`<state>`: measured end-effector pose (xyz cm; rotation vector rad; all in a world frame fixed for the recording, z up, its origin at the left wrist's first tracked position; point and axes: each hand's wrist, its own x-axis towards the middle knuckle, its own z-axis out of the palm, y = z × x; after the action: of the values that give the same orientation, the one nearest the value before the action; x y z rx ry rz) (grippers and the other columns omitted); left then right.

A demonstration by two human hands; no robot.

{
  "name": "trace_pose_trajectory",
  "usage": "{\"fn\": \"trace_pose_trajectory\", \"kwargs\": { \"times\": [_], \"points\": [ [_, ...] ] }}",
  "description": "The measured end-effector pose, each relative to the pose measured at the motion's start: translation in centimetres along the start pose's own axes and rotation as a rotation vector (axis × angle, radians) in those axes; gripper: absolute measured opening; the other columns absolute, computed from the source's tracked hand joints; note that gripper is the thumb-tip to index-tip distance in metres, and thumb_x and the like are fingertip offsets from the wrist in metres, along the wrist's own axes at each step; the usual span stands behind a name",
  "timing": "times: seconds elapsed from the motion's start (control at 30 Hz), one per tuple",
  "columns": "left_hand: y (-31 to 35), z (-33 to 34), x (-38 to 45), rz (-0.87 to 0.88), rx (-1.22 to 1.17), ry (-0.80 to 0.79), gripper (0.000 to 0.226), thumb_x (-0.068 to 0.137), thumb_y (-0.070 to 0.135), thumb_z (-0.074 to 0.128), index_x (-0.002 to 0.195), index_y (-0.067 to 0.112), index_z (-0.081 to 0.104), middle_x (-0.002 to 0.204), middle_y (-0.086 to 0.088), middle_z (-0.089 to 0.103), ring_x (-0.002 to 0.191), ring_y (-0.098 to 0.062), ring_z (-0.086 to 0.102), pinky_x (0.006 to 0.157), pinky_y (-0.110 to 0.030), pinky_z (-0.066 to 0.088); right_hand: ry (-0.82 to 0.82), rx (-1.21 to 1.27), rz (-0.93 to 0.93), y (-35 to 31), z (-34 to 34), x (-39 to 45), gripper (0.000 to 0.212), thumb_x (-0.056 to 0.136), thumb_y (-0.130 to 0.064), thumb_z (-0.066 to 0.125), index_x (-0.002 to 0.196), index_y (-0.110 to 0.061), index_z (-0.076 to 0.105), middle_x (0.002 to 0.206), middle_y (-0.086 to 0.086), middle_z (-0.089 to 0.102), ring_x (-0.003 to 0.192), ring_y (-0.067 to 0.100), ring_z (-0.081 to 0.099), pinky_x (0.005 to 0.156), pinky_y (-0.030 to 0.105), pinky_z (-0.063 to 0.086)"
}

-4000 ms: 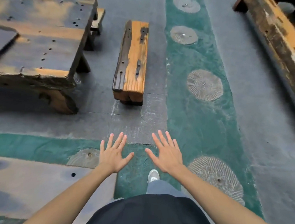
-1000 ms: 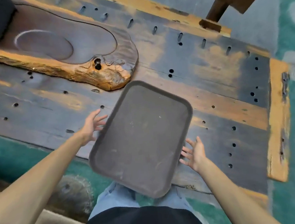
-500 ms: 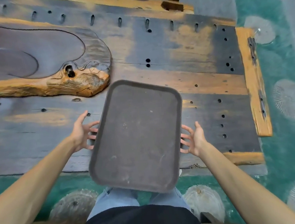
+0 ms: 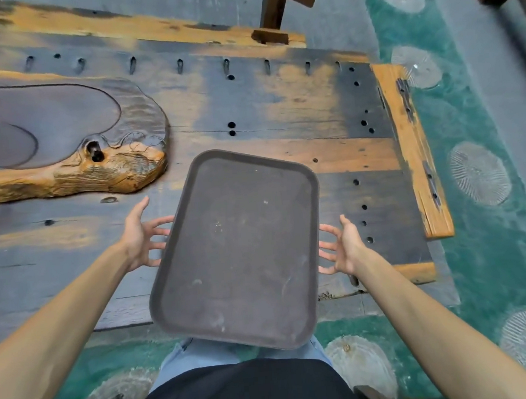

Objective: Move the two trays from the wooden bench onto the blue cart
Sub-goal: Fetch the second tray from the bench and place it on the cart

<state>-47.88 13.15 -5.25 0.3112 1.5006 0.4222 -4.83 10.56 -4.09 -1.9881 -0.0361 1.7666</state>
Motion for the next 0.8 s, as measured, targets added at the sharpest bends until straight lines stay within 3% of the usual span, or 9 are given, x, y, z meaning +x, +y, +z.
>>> {"fn": "trace_pose_trajectory", "kwargs": {
  "times": [0.2,0.37,0.53,0.8],
  "points": [
    [1.6,4.8,0.3,0.014,0.087,-0.048,0.089,0.072,0.09,0.029,0.113,0.022,0.068,0.092,-0.007,0.054,0.089,-0.027,0.053,0.08,-0.048,0.041,0.023,0.057,-0.012,-0.8,-5.0,0.1,0.065,0.097,-0.071,0.027,0.123,-0.027,0.067,0.13,0.017,0.06,0.115,0.032,0.061,0.095,0.064,0.045],
    [3.1,10.4,0.6,-0.004,0.213,-0.115,0.085,0.069,0.089,0.038,0.111,0.021,0.068,0.084,-0.003,0.052,0.073,-0.025,0.054,0.069,-0.041,0.047,0.069,0.134,0.011,-0.8,-10.5,0.0,0.069,0.094,-0.074,0.026,0.12,-0.025,0.067,0.125,0.018,0.063,0.114,0.033,0.06,0.08,0.059,0.048],
    [4.4,20.1,1.0,0.021,0.421,-0.182,0.085,0.072,0.086,0.037,0.115,0.021,0.07,0.083,-0.004,0.051,0.071,-0.027,0.054,0.067,-0.04,0.051,0.101,0.294,0.05,1.1,-19.0,-0.3,0.069,0.094,-0.072,0.024,0.119,-0.022,0.065,0.122,0.02,0.064,0.107,0.034,0.062,0.08,0.064,0.048],
    [3.8,37.0,1.2,0.022,0.637,-0.292,0.086,0.074,0.086,0.037,0.122,0.022,0.067,0.092,-0.004,0.048,0.077,-0.026,0.052,0.072,-0.041,0.047,0.152,0.514,0.063,6.5,-33.1,-1.4,0.071,0.093,-0.075,0.025,0.119,-0.023,0.066,0.126,0.017,0.06,0.112,0.034,0.058,0.073,0.063,0.051]
  ]
}}
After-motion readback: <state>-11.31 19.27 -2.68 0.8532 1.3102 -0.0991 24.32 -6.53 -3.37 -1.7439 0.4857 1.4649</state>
